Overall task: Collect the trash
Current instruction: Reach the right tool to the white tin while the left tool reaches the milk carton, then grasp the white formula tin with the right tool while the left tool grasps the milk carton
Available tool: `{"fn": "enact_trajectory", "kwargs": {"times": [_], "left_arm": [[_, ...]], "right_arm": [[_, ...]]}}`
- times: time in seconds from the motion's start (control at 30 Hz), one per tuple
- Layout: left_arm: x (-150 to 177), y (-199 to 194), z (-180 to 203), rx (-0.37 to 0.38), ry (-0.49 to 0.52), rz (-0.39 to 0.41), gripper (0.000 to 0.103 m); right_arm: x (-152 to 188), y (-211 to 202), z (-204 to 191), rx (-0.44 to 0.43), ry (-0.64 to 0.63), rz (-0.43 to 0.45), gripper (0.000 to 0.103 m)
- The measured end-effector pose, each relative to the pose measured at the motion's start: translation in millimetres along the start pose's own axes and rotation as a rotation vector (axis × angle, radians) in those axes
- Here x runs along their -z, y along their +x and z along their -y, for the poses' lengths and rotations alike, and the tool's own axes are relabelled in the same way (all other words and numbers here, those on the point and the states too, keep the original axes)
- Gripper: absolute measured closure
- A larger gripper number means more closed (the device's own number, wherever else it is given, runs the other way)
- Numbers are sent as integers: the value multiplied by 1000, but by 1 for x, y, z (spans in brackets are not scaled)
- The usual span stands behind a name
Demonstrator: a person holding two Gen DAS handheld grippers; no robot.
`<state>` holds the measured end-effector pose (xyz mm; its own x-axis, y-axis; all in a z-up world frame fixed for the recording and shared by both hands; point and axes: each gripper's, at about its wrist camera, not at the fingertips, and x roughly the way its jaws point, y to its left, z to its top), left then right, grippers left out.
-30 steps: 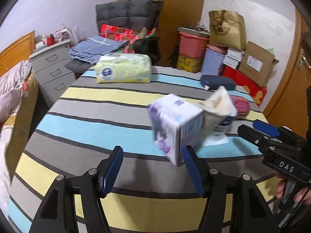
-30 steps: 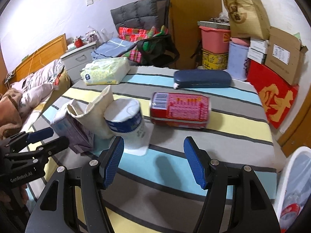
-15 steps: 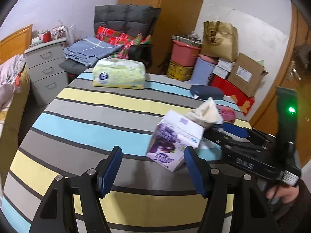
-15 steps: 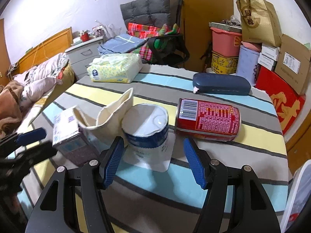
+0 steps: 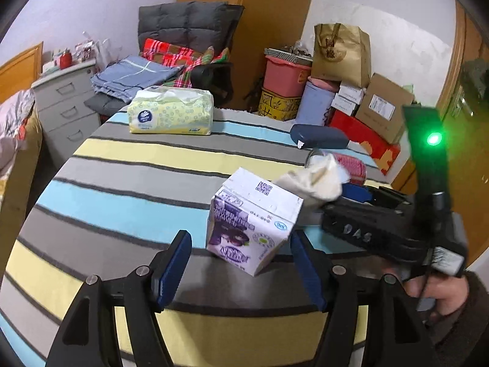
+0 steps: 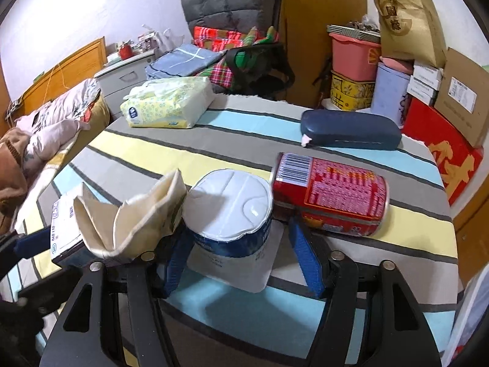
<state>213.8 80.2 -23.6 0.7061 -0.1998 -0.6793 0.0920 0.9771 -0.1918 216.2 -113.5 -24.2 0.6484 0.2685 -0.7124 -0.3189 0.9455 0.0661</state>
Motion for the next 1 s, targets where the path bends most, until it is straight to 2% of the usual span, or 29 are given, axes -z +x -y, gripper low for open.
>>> {"fn": "enact_trajectory", "kwargs": {"times": [0.17,0.37,0.43,0.53,0.63,0.77,1.0], "left_arm": [[1,10,-17,-44,-17,-39,36],[-3,1,-50,-140,-47,-13,36],[-3,-3,-56,-127,-82,-3,36],[-3,-8,-49,-50,-111,22,33],[-10,-2,-31,-56,-81,49,30],[-15,15,-23,-86,-89,17,30],[-17,26,-27,-166,-123,26,30]], "right_arm": [[2,-2,-1,-12,-12,5,52],[5,-4,-6,-34,-26,-5,52],[6,-4,-7,-25,-20,-11,52],[6,-8,-7,-31,-2,3,52],[7,-12,-7,-5,-6,19,52],[8,-17,3,3,23,29,52],[9,-8,7,-3,40,13,52]]}}
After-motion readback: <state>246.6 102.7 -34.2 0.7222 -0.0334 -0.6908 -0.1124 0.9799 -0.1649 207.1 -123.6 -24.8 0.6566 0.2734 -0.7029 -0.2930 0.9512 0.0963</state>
